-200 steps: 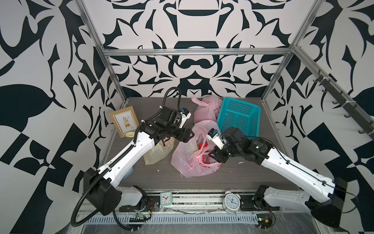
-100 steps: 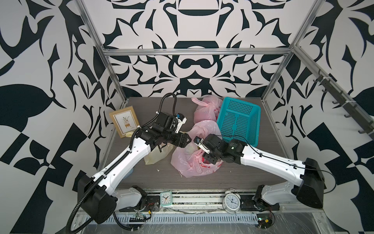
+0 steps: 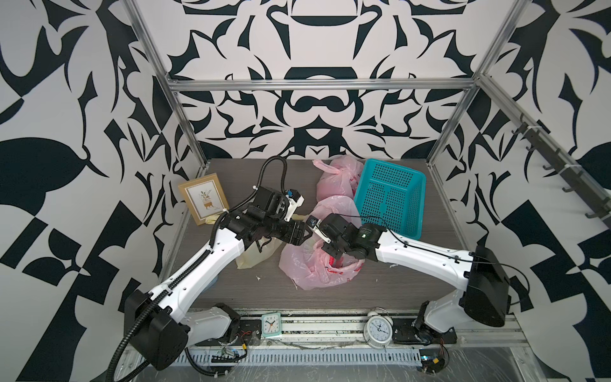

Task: Untie the knot of a plastic bag & take out the apple
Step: Adjust the plastic bag at the center of the board.

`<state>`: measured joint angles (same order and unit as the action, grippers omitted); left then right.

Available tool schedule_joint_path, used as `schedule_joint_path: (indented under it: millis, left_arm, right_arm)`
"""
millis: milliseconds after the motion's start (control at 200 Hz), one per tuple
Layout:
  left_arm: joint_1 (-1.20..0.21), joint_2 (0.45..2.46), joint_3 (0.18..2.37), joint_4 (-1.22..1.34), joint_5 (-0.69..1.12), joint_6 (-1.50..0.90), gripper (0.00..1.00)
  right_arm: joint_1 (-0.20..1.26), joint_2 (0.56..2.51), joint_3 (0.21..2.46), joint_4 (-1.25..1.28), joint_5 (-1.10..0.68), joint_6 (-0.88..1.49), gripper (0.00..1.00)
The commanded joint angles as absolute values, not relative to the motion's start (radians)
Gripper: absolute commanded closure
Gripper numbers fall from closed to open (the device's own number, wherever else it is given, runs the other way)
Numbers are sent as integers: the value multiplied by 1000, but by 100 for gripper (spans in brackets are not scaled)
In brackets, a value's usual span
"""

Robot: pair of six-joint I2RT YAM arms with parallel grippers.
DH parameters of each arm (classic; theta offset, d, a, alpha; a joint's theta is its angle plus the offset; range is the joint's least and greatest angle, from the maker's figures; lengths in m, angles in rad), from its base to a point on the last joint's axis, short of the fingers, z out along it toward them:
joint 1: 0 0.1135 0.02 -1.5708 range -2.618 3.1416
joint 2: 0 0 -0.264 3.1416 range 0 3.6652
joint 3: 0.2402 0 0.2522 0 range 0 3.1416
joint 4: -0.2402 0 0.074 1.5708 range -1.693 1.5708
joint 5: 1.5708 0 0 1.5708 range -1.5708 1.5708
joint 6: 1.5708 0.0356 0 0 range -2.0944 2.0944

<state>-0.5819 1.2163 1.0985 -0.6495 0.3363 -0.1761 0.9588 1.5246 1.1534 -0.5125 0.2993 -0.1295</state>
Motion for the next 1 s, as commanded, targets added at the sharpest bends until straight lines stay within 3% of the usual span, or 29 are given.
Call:
schedule_joint_path:
  millis: [0, 405, 645, 995]
  left_arm:
    - [-583, 1179, 1080, -661, 406, -171, 21]
    - [-764, 1215, 1099, -665, 338, -124, 17]
    - [-943, 1443, 1215, -655, 124, -20, 16]
    - [-983, 1601, 1280, -566, -86, 13, 18]
  right_arm:
    - [924, 1475, 1199, -462, 317, -75, 100]
    - [701, 1195, 1138, -545, 428, 300, 100]
    - [692, 1171, 1074, -546, 356, 363, 100]
    - [692, 1150, 1029, -519, 321, 378, 100]
